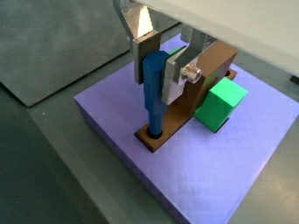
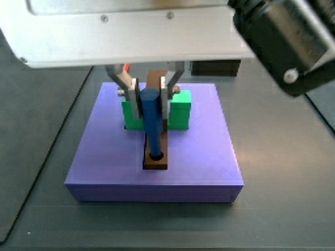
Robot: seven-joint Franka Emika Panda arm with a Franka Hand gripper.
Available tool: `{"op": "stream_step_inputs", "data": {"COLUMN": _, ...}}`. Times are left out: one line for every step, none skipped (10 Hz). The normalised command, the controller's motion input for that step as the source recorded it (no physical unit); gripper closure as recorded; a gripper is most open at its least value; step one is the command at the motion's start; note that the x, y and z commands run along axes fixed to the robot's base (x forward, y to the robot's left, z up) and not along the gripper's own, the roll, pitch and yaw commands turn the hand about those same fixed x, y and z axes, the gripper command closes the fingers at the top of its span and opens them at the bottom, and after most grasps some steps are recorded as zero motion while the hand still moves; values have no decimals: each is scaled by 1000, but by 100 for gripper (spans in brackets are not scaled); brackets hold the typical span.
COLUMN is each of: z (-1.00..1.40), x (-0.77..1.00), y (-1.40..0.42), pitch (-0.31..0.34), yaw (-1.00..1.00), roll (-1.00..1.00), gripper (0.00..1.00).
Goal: Pick up the blue object. Move up. Place the blue object on the fixture. Regrasp the blue object. Move to above the board. Insert the blue object.
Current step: Insert the blue object.
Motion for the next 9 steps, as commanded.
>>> {"op": "stream_step_inputs", "data": {"z": -146, "x": 46, "y": 0, "pitch": 0, "yaw": 0, "roll": 0, "gripper": 100}}
{"op": "stream_step_inputs", "data": {"z": -131, "x": 134, "y": 0, "pitch": 10, "yaw": 0, "roll": 0, "gripper": 100}}
{"op": "stream_step_inputs", "data": {"z": -163, "x": 66, "y": 0, "pitch": 0, "yaw": 0, "roll": 0, "gripper": 100}}
{"op": "stream_step_inputs", "data": {"z": -140, "x": 151, "y": -111, "pitch": 0, "yaw": 0, "roll": 0, "gripper": 100}}
{"op": "stream_step_inputs", "data": {"z": -211, "x": 74, "y": -103, "pitch": 0, "yaw": 0, "roll": 0, "gripper": 100}}
{"op": "stream_step_inputs", "data": {"z": -306, "x": 43, "y": -49, "pitch": 0, "yaw": 0, "roll": 0, "gripper": 100}}
{"op": "stream_step_inputs", "data": {"z": -409, "x": 71, "y": -40, "pitch": 0, "yaw": 0, "roll": 27, "gripper": 100}}
{"op": "stream_step_inputs", "data": {"z": -514, "x": 111, "y": 0, "pitch": 0, "yaw": 0, "roll": 59, "gripper": 100}}
{"op": "stream_step_inputs", "data": {"z": -520, "x": 0, "y": 163, "pitch": 0, "yaw": 0, "roll": 80, "gripper": 100}}
